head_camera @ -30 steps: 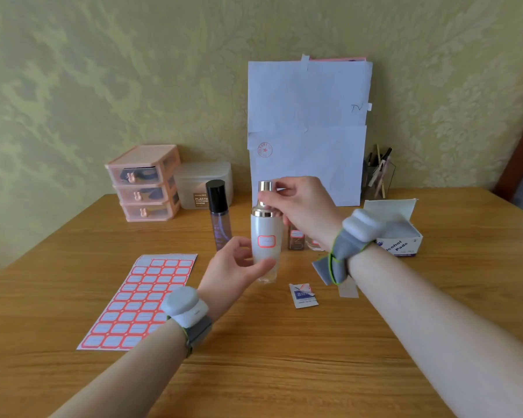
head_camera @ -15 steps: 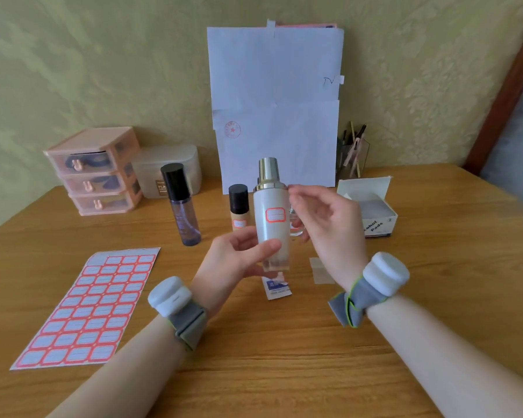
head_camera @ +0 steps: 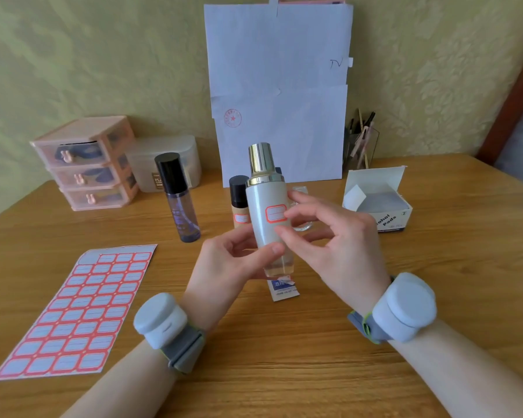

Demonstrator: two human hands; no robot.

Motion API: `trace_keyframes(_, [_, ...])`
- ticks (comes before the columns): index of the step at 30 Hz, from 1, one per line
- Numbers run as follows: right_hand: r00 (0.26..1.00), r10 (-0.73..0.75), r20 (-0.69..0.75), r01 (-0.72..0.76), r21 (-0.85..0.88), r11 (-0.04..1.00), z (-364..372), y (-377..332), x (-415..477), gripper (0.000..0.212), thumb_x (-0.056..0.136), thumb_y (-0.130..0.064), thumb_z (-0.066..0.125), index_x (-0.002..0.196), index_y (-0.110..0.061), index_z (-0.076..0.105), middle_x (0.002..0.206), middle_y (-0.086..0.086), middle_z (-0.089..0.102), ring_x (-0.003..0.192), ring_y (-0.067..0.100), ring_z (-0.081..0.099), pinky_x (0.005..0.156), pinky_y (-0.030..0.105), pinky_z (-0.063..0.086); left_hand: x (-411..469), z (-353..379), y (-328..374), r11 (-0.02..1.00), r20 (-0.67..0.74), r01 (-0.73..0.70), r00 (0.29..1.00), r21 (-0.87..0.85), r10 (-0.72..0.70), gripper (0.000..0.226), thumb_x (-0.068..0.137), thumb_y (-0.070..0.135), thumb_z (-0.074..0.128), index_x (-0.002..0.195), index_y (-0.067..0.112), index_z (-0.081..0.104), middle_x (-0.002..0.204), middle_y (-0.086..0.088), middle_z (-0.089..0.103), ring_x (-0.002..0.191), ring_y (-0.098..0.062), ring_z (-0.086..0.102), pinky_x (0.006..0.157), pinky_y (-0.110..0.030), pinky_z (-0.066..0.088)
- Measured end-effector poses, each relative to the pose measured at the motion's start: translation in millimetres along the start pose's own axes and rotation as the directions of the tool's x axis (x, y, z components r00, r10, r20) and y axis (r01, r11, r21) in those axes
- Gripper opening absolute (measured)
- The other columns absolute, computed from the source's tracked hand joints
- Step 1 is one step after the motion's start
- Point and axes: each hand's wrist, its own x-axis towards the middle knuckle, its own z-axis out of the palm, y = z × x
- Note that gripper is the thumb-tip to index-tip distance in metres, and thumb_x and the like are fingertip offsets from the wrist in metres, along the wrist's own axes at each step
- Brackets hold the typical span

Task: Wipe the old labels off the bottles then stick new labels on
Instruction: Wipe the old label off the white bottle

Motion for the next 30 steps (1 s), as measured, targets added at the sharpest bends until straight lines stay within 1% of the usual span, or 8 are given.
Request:
trace_keyframes(4, [0.999, -0.031, -0.006, 0.031, -0.055, 0.998, 1, 1, -2, 0.018, 0.077, -0.019, 0.083, 0.09, -0.009, 0.075, 0.118, 0.009, 0.071, 0.078, 0.008, 0.072, 0.06, 0.023, 0.06, -3, 1, -2, 0.994, -0.042, -0.055, 0.997, 0.099, 0.059, 0.047, 0.07, 0.035, 0.08, 0.114, 0.021, 0.073, 0.099, -0.004, 0.079, 0.087, -0.021, 0.077, 0.069, -0.032, 0.064])
trace_keyframes(7, [1.0, -0.021, 0.004, 0.021, -0.072, 0.997, 1, 2, -2, 0.021, 0.08, -0.03, 0.078, 0.089, -0.012, 0.075, 0.113, 0.008, 0.073, 0.07, 0.01, 0.073, 0.056, 0.027, 0.061, -4, 1, -5, 0.983, -0.066, -0.066, 0.995, 0.172, 0.079, 0.053, 0.068, 0.042, 0.08, 0.117, 0.023, 0.073, 0.097, -0.003, 0.079, 0.086, -0.022, 0.077, 0.072, -0.037, 0.064])
trace_keyframes(12, [1.0, -0.011, 0.013, 0.012, -0.11, 0.994, 4, 3, -3, 0.023, 0.081, -0.037, 0.071, 0.088, -0.016, 0.076, 0.108, 0.005, 0.075, 0.066, 0.011, 0.072, 0.054, 0.032, 0.06, -4, 1, -10, 0.964, -0.077, -0.078, 0.992, 0.256, 0.101, 0.059, 0.067, 0.052, 0.08, 0.119, 0.026, 0.073, 0.096, 0.002, 0.079, 0.086, -0.019, 0.077, 0.073, -0.037, 0.063])
trace_keyframes(16, [0.999, -0.037, -0.001, 0.036, -0.136, 0.99, 4, 5, -5, 0.017, 0.083, -0.032, 0.072, 0.089, -0.016, 0.074, 0.092, -0.001, 0.078, 0.068, 0.008, 0.072, 0.051, 0.029, 0.059, -6, 0, -13, 0.929, -0.079, -0.1, 0.987, 0.357, 0.137, 0.059, 0.069, 0.055, 0.079, 0.122, 0.028, 0.071, 0.095, 0.008, 0.079, 0.084, -0.012, 0.076, 0.071, -0.031, 0.062])
trace_keyframes(20, [0.998, -0.066, -0.014, 0.063, -0.17, 0.983, 5, 4, -6, 0.013, 0.083, -0.027, 0.076, 0.091, -0.017, 0.073, 0.081, -0.005, 0.075, 0.063, 0.007, 0.07, 0.049, 0.029, 0.058, -7, 1, -14, 0.921, -0.078, -0.105, 0.986, 0.375, 0.144, 0.05, 0.072, 0.054, 0.079, 0.117, 0.033, 0.073, 0.093, 0.01, 0.079, 0.082, -0.011, 0.076, 0.069, -0.03, 0.062])
trace_keyframes(23, [0.996, -0.095, 0.003, 0.093, -0.196, 0.976, 7, 2, -6, 0.018, 0.084, -0.033, 0.071, 0.093, -0.017, 0.072, 0.083, -0.005, 0.075, 0.065, 0.008, 0.07, 0.048, 0.03, 0.058, -7, 1, -14, 0.922, -0.082, -0.111, 0.985, 0.37, 0.152, 0.047, 0.076, 0.05, 0.078, 0.118, 0.032, 0.073, 0.094, 0.01, 0.079, 0.083, -0.01, 0.076, 0.069, -0.027, 0.061])
trace_keyframes(26, [0.994, -0.11, -0.005, 0.107, -0.193, 0.975, 6, 1, -7, 0.015, 0.084, -0.026, 0.075, 0.093, -0.014, 0.071, 0.081, -0.002, 0.076, 0.065, 0.011, 0.071, 0.048, 0.031, 0.058, -8, 1, -13, 0.917, -0.078, -0.123, 0.983, 0.379, 0.164, 0.049, 0.076, 0.053, 0.078, 0.119, 0.032, 0.073, 0.095, 0.01, 0.079, 0.084, -0.011, 0.076, 0.071, -0.032, 0.063])
trace_keyframes(30, [0.995, -0.097, -0.003, 0.095, -0.177, 0.98, 5, 0, -8, 0.02, 0.087, -0.03, 0.068, 0.094, -0.012, 0.07, 0.081, 0.001, 0.076, 0.067, 0.014, 0.073, 0.049, 0.032, 0.058, -9, 3, -11, 0.901, -0.083, -0.134, 0.98, 0.413, 0.183, 0.048, 0.076, 0.053, 0.077, 0.12, 0.033, 0.072, 0.095, 0.012, 0.078, 0.085, -0.009, 0.076, 0.074, -0.037, 0.063])
